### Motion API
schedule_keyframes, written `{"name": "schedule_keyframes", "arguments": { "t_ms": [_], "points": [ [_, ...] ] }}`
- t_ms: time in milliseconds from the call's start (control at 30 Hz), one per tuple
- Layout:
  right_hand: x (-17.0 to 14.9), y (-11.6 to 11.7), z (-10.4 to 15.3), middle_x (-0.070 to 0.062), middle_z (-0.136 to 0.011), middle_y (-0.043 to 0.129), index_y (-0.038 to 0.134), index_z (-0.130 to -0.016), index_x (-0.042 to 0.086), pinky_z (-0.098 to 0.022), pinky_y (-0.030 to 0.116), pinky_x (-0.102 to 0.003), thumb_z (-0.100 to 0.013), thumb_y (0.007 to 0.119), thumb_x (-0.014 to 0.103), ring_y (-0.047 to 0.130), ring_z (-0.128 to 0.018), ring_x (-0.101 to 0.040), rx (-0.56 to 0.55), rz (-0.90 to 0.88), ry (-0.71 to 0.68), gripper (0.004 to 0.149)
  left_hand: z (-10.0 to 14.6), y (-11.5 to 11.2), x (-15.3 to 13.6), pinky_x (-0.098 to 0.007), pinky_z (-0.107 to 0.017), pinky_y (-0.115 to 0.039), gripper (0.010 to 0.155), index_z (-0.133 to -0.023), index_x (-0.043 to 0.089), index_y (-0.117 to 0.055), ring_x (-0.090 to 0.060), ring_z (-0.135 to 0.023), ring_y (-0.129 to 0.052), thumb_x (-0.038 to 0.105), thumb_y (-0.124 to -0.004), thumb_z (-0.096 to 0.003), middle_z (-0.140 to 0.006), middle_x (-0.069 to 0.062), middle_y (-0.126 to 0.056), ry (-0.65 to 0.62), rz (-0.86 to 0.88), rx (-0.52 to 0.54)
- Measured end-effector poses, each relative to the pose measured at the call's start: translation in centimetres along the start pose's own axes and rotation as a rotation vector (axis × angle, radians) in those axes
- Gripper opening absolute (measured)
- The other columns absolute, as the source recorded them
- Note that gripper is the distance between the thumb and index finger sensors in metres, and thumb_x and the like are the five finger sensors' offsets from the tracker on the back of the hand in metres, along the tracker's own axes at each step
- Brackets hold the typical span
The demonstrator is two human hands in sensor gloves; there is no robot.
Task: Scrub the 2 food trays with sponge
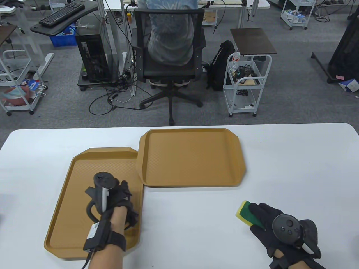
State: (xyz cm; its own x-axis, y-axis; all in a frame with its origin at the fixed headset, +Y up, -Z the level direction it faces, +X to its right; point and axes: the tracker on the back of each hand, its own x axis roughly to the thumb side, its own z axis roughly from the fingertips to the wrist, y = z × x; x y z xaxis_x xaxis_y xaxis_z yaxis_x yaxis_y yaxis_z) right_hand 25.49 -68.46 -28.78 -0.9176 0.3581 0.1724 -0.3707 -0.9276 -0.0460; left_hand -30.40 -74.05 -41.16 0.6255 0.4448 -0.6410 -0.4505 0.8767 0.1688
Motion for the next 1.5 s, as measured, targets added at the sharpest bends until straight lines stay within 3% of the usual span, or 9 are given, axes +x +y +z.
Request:
{"name": "schedule_keyframes", "arguments": {
  "t_ms": [167,433,600,767,867,967,1100,1333,1500],
  "points": [
    [-0.1,0.3,-0.1,-0.013,-0.106,0.068,0.063,-0.103,0.034,-0.07,0.069,-0.057,-0.043,0.095,0.039,0.076,-0.092,-0.04,0.0,0.035,0.018,0.068,-4.1,3.0,-6.3,-0.059,-0.068,-0.06,0.066,-0.102,0.024,-0.073,-0.041,-0.098,-0.073,0.054,-0.082,-0.0446,-0.109,-0.01,-0.068,0.128,-0.141,0.077],
    [0.0,0.9,-0.3,-0.013,-0.106,0.068,0.063,-0.103,0.034,-0.071,0.069,-0.057,-0.043,0.095,0.038,0.076,-0.093,-0.04,0.008,0.082,0.037,0.068,-8.2,3.4,-10.4,-0.061,-0.071,-0.059,0.068,-0.107,0.021,-0.067,-0.043,-0.102,-0.07,0.048,-0.082,-0.0459,-0.111,-0.01,-0.066,0.258,-0.287,0.039],
    [-0.3,1.0,-0.4,-0.013,-0.106,0.068,0.063,-0.103,0.034,-0.07,0.07,-0.057,-0.043,0.095,0.038,0.076,-0.093,-0.04,0.011,0.095,0.051,0.068,-9.8,3.4,-10.5,-0.056,-0.07,-0.064,0.062,-0.106,0.023,-0.07,-0.038,-0.097,-0.074,0.043,-0.08,-0.0482,-0.108,-0.009,-0.07,0.292,-0.365,0.021],
    [-0.4,1.1,-0.5,-0.013,-0.106,0.068,0.063,-0.103,0.034,-0.07,0.07,-0.057,-0.043,0.095,0.038,0.076,-0.093,-0.04,0.017,0.103,0.062,0.068,-10.8,3.7,-9.7,-0.05,-0.063,-0.074,0.045,-0.09,0.03,-0.092,-0.028,-0.08,-0.091,0.038,-0.085,-0.0462,-0.091,-0.002,-0.09,0.276,-0.448,0.061],
    [-0.4,1.0,-0.5,-0.013,-0.106,0.068,0.063,-0.103,0.034,-0.07,0.07,-0.057,-0.043,0.095,0.038,0.076,-0.093,-0.04,0.017,0.103,0.067,0.068,-11.1,3.7,-10.1,-0.047,-0.062,-0.074,0.046,-0.091,0.027,-0.083,-0.027,-0.079,-0.086,0.035,-0.077,-0.0454,-0.091,-0.002,-0.086,0.331,-0.399,-0.006],
    [-0.5,1.0,-0.5,-0.013,-0.106,0.068,0.063,-0.103,0.034,-0.07,0.07,-0.057,-0.043,0.095,0.038,0.076,-0.093,-0.04,0.011,0.098,0.067,0.068,-11.1,4.6,-10.8,-0.045,-0.065,-0.077,0.049,-0.095,0.024,-0.07,-0.026,-0.079,-0.087,0.032,-0.068,-0.0466,-0.095,-0.006,-0.081,0.377,-0.213,-0.038],
    [-0.5,0.9,-0.5,-0.013,-0.106,0.068,0.063,-0.102,0.034,-0.07,0.07,-0.057,-0.043,0.095,0.038,0.076,-0.093,-0.04,0.007,0.097,0.066,0.068,-10.9,6.3,-11.4,-0.043,-0.061,-0.089,0.05,-0.095,0.023,-0.069,-0.02,-0.069,-0.102,0.032,-0.069,-0.0463,-0.086,-0.003,-0.092,0.381,-0.126,0.028],
    [-0.6,0.9,-0.4,-0.013,-0.106,0.068,0.063,-0.103,0.034,-0.07,0.07,-0.057,-0.043,0.095,0.038,0.077,-0.093,-0.04,-0.002,0.089,0.065,0.068,-10.4,8.1,-11.7,-0.046,-0.059,-0.086,0.05,-0.097,0.025,-0.064,-0.023,-0.067,-0.097,0.032,-0.067,-0.0474,-0.087,-0.002,-0.086,0.369,-0.037,0.101],
    [-0.5,1.0,-0.4,-0.013,-0.106,0.068,0.063,-0.102,0.034,-0.07,0.07,-0.057,-0.043,0.095,0.038,0.077,-0.092,-0.04,-0.002,0.087,0.063,0.068,-9.9,8.5,-9.6,-0.046,-0.06,-0.084,0.05,-0.098,0.028,-0.063,-0.024,-0.068,-0.096,0.032,-0.067,-0.0485,-0.088,-0.002,-0.086,0.247,-0.012,0.119]
  ]
}}
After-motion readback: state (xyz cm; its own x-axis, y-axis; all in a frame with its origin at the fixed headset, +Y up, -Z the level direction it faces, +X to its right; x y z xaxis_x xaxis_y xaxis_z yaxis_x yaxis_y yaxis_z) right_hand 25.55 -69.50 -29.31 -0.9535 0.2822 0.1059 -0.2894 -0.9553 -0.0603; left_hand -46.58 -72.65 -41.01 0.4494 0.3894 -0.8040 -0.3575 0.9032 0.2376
